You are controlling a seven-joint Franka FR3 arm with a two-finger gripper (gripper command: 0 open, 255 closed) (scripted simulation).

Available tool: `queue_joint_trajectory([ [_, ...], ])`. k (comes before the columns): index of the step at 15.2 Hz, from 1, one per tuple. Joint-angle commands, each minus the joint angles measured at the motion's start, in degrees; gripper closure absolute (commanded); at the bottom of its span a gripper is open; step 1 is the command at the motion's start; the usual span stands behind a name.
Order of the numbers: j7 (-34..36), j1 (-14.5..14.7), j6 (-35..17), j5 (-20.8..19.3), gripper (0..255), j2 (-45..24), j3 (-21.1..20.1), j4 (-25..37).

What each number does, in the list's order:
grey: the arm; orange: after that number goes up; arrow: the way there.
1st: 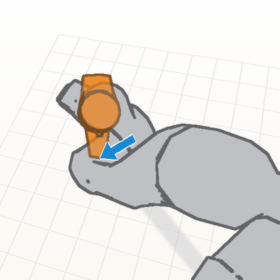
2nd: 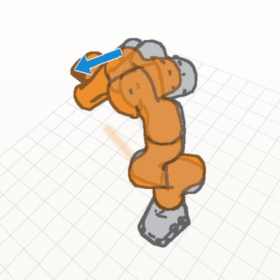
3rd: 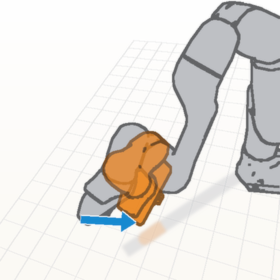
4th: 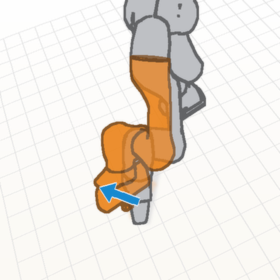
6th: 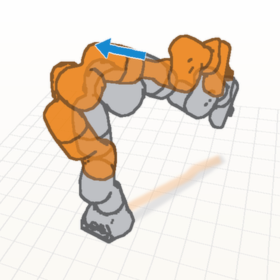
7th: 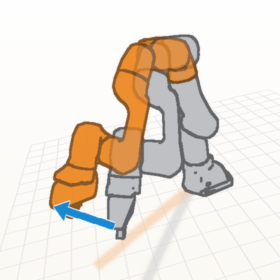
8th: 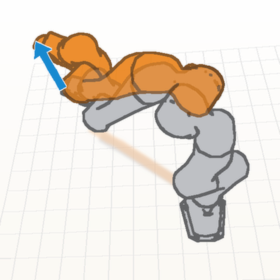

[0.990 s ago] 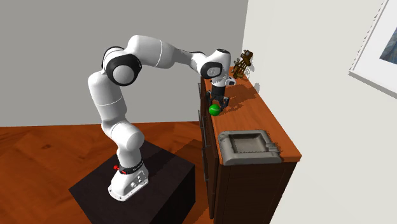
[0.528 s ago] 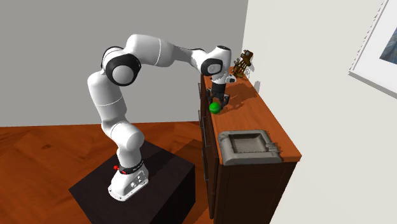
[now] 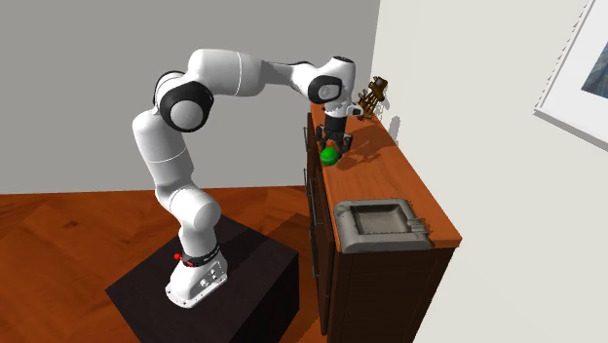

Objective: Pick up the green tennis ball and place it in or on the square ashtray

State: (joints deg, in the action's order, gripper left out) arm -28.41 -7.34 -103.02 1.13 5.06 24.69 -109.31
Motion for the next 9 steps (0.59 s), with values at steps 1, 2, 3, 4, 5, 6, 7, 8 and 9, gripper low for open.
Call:
queue_joint_trajectory([
  [1, 0.1, 0.0, 1.7, -0.1, 255, 0.2, 0.0, 1.5],
  [2, 0.1, 0.0, 2.5, -0.1, 255, 0.2, 0.0, 2.3],
  [3, 0.1, 0.0, 3.2, -0.1, 255, 0.2, 0.0, 3.1],
  [4, 0.2, 0.0, 4.0, -0.1, 255, 0.1, 0.0, 3.9],
  [5, 0.2, 0.0, 4.8, -0.1, 255, 0.1, -0.1, 4.7],
  [6, 0.2, 0.0, 5.6, 0.0, 255, 0.1, -0.1, 5.5],
  [7, 0.2, 0.0, 6.3, 0.0, 255, 0.0, -0.1, 6.3],
  [8, 0.2, 0.1, 7.1, 0.0, 255, -0.1, -0.1, 7.2],
  [9, 0.2, 0.1, 7.9, 0.0, 255, -0.2, 0.0, 8.0],
])
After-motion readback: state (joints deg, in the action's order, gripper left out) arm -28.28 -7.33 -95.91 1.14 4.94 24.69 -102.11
